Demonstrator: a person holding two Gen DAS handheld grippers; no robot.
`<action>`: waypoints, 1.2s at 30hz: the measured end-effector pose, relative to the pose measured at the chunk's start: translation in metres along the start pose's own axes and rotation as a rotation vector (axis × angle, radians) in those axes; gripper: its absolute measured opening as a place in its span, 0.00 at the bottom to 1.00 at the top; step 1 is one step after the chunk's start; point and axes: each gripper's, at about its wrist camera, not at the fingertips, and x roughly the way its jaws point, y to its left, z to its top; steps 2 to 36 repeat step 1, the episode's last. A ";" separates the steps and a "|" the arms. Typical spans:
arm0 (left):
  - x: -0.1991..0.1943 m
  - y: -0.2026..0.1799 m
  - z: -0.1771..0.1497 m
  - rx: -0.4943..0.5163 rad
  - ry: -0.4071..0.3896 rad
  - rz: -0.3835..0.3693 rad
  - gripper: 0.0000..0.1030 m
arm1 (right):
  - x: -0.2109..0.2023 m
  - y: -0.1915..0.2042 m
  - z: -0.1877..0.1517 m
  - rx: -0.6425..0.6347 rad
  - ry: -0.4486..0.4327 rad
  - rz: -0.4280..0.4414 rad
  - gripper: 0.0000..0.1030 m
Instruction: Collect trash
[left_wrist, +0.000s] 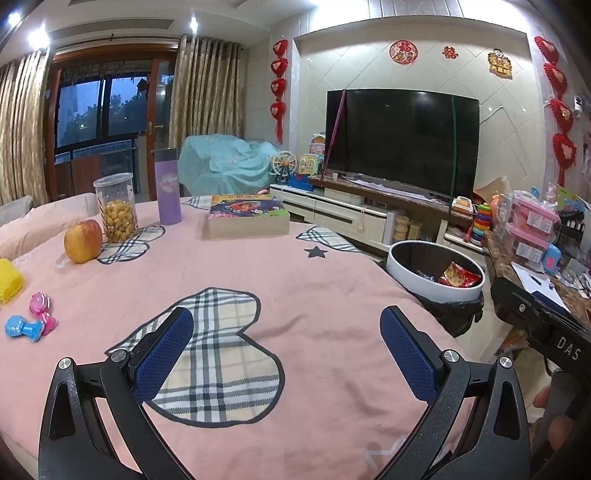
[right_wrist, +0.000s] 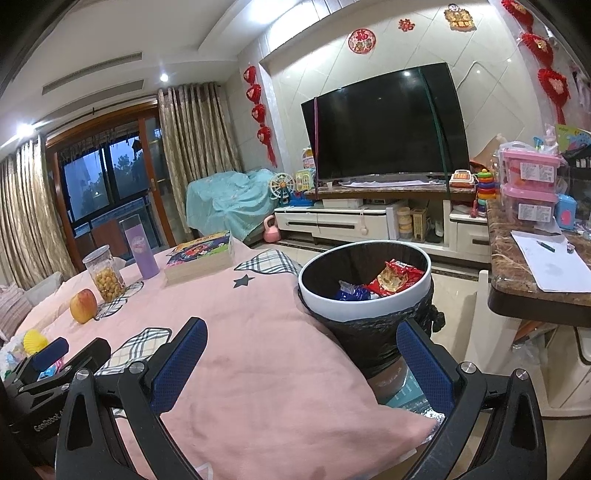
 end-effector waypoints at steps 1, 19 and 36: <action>0.001 0.001 0.000 -0.002 0.003 -0.001 1.00 | 0.001 0.000 0.000 0.000 0.003 0.001 1.00; 0.001 0.001 0.000 -0.002 0.003 -0.001 1.00 | 0.001 0.000 0.000 0.000 0.003 0.001 1.00; 0.001 0.001 0.000 -0.002 0.003 -0.001 1.00 | 0.001 0.000 0.000 0.000 0.003 0.001 1.00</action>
